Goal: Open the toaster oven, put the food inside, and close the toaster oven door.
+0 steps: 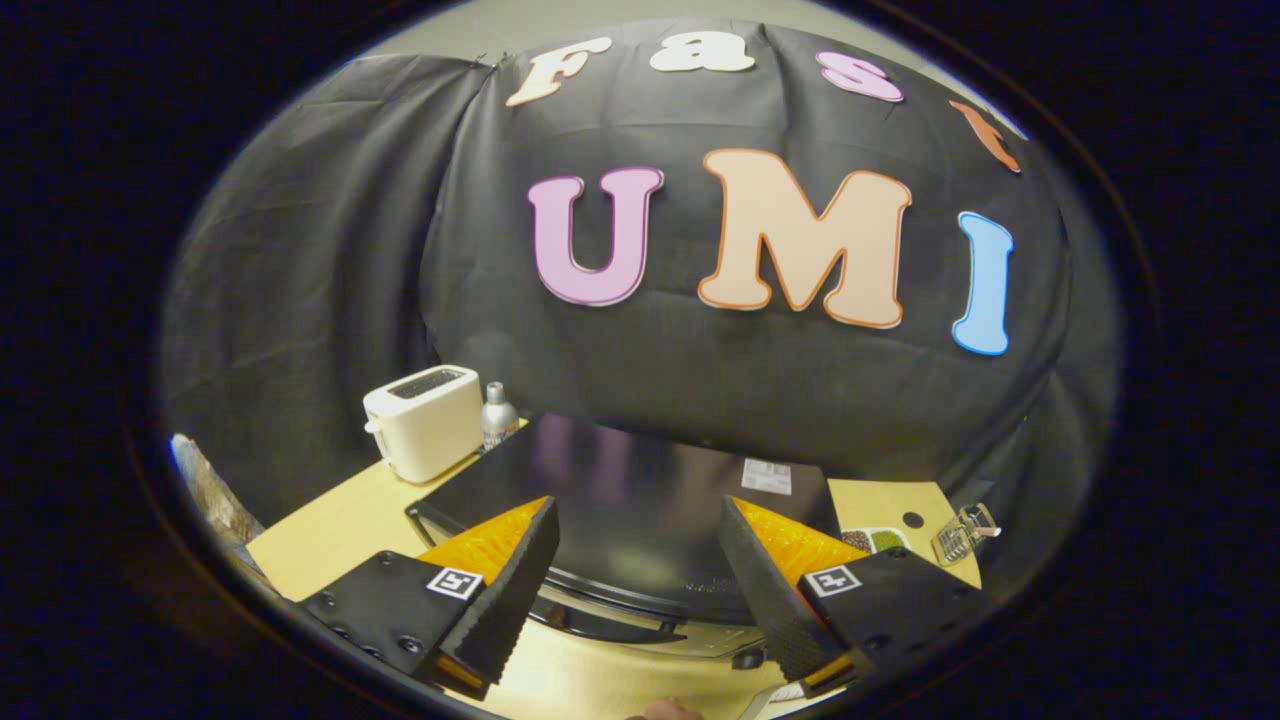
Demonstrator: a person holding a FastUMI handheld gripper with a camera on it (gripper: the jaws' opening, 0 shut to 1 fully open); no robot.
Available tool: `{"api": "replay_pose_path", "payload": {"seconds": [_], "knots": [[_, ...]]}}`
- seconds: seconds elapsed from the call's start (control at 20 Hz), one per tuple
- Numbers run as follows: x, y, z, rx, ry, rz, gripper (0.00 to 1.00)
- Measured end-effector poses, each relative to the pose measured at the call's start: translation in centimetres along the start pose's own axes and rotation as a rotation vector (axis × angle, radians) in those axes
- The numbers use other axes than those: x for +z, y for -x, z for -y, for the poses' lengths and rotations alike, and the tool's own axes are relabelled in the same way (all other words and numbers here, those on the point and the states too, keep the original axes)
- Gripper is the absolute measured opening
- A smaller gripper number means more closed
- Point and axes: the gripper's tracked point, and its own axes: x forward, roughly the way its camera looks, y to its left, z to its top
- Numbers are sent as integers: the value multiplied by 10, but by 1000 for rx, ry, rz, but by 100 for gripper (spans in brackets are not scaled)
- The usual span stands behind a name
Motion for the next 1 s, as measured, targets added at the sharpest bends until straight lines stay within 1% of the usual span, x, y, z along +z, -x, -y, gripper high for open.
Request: {"api": "replay_pose_path", "payload": {"seconds": [0.1,0.2,0.25,0.4,0.45,0.55,0.7,0.9,1.0], "knots": [[-22,-7,-2,-1,5,-41,100],[-40,-8,-4,3,-17,-78,100],[-37,-10,-2,-3,-44,-51,100],[-46,-5,-4,8,-94,-85,100],[-48,-1,-6,16,-105,-86,100],[-50,7,-8,29,-65,-67,100],[-58,23,-16,48,-60,-66,100],[-86,45,-27,98,-136,-135,99],[-99,57,-32,127,-153,-170,99]]}}
